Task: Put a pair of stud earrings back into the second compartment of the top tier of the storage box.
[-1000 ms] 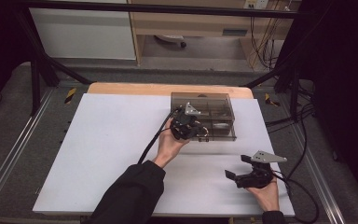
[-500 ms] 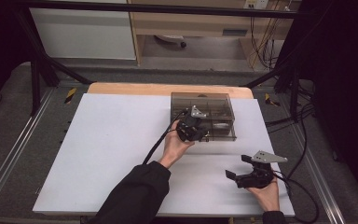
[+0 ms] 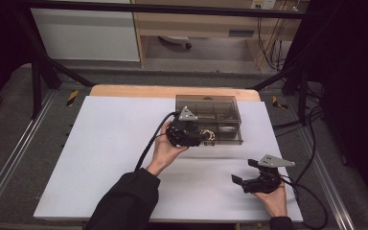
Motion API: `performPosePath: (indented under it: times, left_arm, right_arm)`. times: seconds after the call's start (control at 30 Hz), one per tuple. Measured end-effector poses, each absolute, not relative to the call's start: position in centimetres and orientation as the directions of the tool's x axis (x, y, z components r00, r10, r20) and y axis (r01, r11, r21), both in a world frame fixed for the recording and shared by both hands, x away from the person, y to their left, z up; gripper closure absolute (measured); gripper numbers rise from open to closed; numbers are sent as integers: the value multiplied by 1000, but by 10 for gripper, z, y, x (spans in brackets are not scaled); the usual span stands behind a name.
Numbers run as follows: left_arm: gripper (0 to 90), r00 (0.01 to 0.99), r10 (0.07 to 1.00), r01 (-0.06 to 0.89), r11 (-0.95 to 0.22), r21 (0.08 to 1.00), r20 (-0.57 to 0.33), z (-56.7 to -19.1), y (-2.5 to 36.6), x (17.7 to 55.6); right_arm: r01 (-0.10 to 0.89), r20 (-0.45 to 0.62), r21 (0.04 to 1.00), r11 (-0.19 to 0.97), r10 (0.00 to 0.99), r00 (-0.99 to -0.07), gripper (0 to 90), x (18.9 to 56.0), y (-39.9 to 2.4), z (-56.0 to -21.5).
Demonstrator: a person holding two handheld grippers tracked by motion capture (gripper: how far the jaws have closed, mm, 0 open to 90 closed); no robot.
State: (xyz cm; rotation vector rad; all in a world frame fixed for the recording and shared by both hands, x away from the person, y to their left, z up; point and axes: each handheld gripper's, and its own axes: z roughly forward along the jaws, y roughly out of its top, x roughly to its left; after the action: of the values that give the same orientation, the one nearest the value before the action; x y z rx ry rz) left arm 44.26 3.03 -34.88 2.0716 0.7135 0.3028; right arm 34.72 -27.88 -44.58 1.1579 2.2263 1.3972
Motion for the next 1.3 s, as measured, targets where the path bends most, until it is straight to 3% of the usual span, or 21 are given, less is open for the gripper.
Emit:
performPosePath:
  times: [0.57,1.3]
  left_arm:
    - [108,771,636,369,-414,832,-26,-353,101,421]
    - [85,680,732,427,-354,832,-38,-395,193,391]
  right_arm:
    - [485,177,847,216,746,-642,5,347,-279,-446]
    - [493,181,843,216,748,-638,5,348,-278,-447]
